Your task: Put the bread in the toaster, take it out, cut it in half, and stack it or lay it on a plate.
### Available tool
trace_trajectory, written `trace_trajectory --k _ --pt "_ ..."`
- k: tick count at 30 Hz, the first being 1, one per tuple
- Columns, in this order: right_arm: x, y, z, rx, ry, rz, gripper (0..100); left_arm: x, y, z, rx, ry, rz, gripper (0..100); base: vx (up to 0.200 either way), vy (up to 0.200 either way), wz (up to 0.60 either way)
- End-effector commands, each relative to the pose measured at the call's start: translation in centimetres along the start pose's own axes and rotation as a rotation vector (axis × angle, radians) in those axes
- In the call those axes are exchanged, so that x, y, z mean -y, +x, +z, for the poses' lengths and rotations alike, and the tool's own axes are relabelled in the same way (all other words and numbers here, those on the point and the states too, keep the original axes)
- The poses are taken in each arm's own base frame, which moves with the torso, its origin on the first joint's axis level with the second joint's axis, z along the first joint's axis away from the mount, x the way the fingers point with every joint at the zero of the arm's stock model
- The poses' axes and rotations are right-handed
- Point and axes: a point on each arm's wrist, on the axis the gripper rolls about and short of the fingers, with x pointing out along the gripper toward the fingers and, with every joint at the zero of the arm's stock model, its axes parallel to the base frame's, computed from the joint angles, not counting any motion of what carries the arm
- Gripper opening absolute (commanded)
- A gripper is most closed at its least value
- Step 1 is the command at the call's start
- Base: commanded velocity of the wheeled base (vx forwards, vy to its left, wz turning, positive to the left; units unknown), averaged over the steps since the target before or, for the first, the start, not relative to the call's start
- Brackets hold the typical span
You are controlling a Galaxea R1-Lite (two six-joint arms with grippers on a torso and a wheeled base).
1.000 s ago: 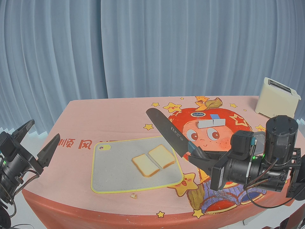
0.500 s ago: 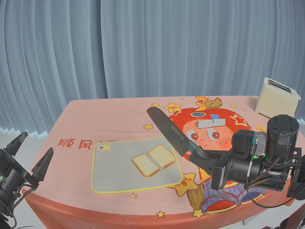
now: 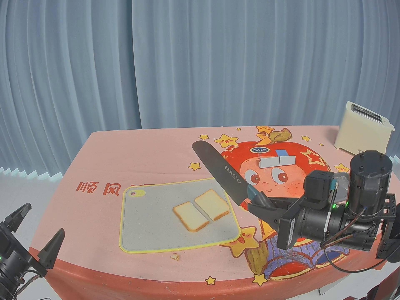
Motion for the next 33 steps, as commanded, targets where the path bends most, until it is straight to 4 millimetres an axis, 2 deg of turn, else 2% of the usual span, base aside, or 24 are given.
trace_trajectory --k 1,11,20,33 --pt "0.0 0.0 0.0 0.0 0.0 0.001 0 0.1 -1.7 1.2 0.105 0.012 0.014 100 0.0 0.0 0.0" --pt "0.1 0.0 0.0 0.002 0.001 -0.002 0 0.3 -2.8 0.7 0.112 0.014 0.018 100 0.0 0.0 0.0" --pt "0.0 -0.1 0.1 0.006 0.0 0.001 0 0.7 -4.9 -1.4 0.049 0.006 0.035 100 0.0 0.0 0.0" --pt "0.0 -0.3 0.3 0.013 0.0 0.004 0 1.2 -6.9 -4.7 0.006 0.002 0.06 100 0.0 0.0 0.0"
